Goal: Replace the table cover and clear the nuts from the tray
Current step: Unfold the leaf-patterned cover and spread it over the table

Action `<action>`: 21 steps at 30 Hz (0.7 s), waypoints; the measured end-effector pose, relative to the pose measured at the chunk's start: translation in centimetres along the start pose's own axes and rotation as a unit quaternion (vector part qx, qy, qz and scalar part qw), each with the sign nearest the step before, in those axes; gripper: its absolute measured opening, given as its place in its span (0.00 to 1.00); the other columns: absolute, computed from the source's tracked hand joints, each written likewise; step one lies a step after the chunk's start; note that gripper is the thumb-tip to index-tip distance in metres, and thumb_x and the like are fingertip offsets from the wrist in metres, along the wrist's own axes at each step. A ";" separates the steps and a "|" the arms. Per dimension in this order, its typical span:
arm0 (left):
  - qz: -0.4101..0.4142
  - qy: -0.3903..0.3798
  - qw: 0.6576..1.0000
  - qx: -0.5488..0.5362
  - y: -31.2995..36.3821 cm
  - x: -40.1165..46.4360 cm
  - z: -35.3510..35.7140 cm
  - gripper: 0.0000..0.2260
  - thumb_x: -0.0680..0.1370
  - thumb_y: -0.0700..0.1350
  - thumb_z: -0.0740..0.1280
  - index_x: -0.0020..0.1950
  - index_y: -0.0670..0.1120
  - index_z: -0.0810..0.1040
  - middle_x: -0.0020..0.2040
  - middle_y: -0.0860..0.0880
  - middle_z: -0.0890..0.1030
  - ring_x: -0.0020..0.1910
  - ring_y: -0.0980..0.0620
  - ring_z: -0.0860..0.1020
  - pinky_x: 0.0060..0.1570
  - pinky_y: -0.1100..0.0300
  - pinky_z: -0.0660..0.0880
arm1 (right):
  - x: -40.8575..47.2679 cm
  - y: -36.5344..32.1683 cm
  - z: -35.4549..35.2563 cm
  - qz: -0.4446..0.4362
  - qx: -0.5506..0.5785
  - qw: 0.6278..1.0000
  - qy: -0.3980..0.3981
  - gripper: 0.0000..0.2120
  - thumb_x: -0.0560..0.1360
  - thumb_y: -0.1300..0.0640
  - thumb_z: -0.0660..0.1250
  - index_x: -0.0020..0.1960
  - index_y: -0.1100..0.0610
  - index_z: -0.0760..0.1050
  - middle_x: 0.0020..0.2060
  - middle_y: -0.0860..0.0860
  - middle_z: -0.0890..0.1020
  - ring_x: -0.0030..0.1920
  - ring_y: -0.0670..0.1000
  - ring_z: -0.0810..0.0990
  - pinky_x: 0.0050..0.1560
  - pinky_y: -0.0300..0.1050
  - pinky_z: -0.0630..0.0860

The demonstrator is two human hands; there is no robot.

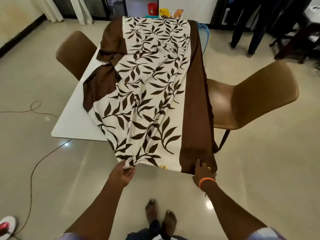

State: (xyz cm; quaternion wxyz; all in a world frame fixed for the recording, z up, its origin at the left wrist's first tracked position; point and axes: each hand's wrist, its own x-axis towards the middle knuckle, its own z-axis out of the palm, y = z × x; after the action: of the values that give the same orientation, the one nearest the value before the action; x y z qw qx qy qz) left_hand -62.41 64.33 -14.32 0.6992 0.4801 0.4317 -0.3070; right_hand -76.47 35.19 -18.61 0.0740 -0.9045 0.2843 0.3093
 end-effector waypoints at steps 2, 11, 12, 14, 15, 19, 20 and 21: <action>-0.032 0.023 0.999 0.038 -1.2 -0.3 -0.5 0.14 0.82 0.47 0.60 0.64 0.41 0.72 0.48 0.42 0.78 0.53 0.45 0.78 0.55 0.51 0.72 | 0.2 -0.2 -0.2 -0.026 0.022 0.999 -0.006 0.43 0.71 0.45 0.71 0.76 0.56 0.52 0.68 0.57 0.65 0.66 0.61 0.69 0.61 0.62 0.71; 0.050 0.126 0.983 0.126 2.0 -0.5 -2.7 0.09 0.80 0.39 0.58 0.39 0.43 0.67 0.37 0.46 0.67 0.36 0.46 0.71 0.41 0.60 0.69 | 1.1 -6.5 -4.6 -0.125 0.066 0.978 0.155 0.15 0.75 0.51 0.62 0.59 0.55 0.73 0.57 0.54 0.75 0.57 0.57 0.76 0.53 0.50 0.74; 0.101 0.155 0.965 0.188 3.4 -0.1 -2.6 0.11 0.79 0.39 0.60 0.37 0.45 0.66 0.36 0.46 0.67 0.37 0.46 0.71 0.40 0.59 0.70 | 1.3 -7.3 -5.0 -0.125 0.067 0.978 0.155 0.16 0.75 0.51 0.62 0.60 0.55 0.72 0.58 0.54 0.75 0.58 0.58 0.75 0.54 0.51 0.73; 0.227 0.206 0.895 0.324 7.1 0.2 -2.2 0.08 0.77 0.37 0.61 0.37 0.39 0.73 0.35 0.42 0.74 0.43 0.43 0.77 0.43 0.55 0.72 | 1.9 -9.6 -6.0 -0.121 0.070 0.979 0.152 0.16 0.76 0.51 0.62 0.61 0.55 0.71 0.58 0.54 0.75 0.59 0.58 0.74 0.56 0.52 0.72; 0.287 0.220 0.856 0.369 8.9 0.9 -2.0 0.07 0.76 0.36 0.62 0.41 0.36 0.77 0.39 0.39 0.78 0.46 0.41 0.79 0.45 0.55 0.73 | 2.4 -10.8 -6.4 -0.121 0.061 0.979 0.150 0.16 0.76 0.51 0.61 0.61 0.55 0.71 0.58 0.54 0.75 0.59 0.58 0.74 0.57 0.53 0.72; 0.390 0.201 0.786 0.435 17.1 4.2 -1.5 0.13 0.76 0.40 0.67 0.59 0.35 0.77 0.58 0.38 0.80 0.60 0.39 0.76 0.59 0.55 0.70 | 4.8 -16.1 -8.0 -0.140 0.031 0.978 0.152 0.18 0.77 0.48 0.59 0.63 0.55 0.69 0.60 0.54 0.75 0.60 0.57 0.75 0.58 0.52 0.71; 0.403 0.196 0.777 0.442 19.4 5.6 -1.6 0.14 0.76 0.40 0.67 0.59 0.35 0.76 0.59 0.38 0.79 0.60 0.39 0.77 0.59 0.54 0.70 | 5.7 -18.0 -8.5 -0.147 0.027 0.977 0.149 0.19 0.77 0.48 0.59 0.65 0.55 0.68 0.61 0.54 0.75 0.61 0.57 0.75 0.59 0.52 0.70; 0.417 0.192 0.769 0.445 21.7 7.0 -1.7 0.13 0.77 0.40 0.67 0.59 0.35 0.76 0.58 0.37 0.80 0.60 0.39 0.77 0.59 0.54 0.70 | 6.5 -19.9 -9.0 -0.152 0.023 0.978 0.143 0.19 0.78 0.49 0.59 0.66 0.55 0.68 0.62 0.53 0.75 0.62 0.57 0.74 0.61 0.53 0.70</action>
State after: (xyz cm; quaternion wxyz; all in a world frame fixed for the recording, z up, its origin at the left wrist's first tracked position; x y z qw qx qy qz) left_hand -41.58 73.43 -12.13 0.3690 0.9193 0.1295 -0.0449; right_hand -56.45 45.81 -16.19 0.0995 -0.9701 0.1580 0.1549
